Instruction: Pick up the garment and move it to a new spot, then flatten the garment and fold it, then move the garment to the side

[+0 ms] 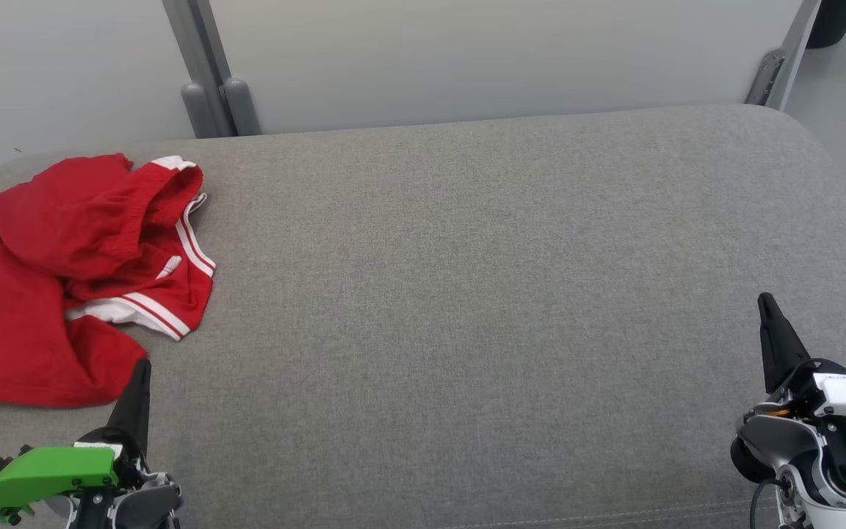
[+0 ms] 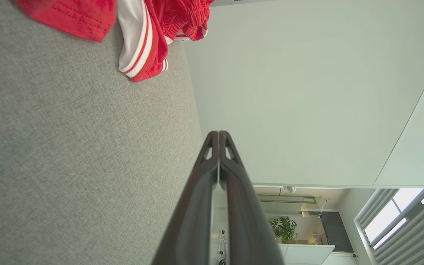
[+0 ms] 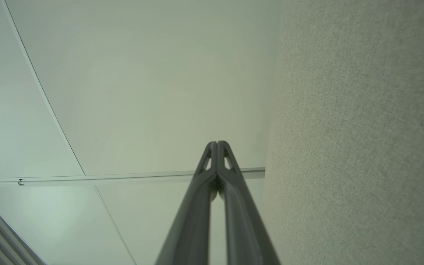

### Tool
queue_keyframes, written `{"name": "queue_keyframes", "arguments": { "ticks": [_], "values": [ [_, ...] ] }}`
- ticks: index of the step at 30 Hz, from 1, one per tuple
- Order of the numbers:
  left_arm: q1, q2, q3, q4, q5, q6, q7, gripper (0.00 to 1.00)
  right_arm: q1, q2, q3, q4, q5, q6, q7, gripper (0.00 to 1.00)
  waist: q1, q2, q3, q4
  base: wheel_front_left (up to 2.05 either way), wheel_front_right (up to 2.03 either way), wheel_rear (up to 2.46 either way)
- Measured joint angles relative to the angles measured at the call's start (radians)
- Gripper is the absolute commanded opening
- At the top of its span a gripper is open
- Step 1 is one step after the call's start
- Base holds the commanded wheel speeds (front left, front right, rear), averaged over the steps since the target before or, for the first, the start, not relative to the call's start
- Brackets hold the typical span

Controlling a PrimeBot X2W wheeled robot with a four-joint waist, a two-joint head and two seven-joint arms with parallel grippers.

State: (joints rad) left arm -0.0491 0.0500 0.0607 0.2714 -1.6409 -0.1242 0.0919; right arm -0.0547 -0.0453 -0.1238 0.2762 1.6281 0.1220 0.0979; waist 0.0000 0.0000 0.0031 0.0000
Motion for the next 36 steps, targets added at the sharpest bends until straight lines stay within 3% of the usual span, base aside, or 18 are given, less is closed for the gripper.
{"name": "queue_keyframes", "arguments": {
  "ticks": [36],
  "values": [
    [0.0,-0.001,0.002,0.0,0.0,0.0,0.001,0.0,0.0,0.0,-0.001,0.0,0.0,0.0,0.0,0.0,0.0,0.0,0.0,0.0,0.0,0.0,0.0]
  ]
}}
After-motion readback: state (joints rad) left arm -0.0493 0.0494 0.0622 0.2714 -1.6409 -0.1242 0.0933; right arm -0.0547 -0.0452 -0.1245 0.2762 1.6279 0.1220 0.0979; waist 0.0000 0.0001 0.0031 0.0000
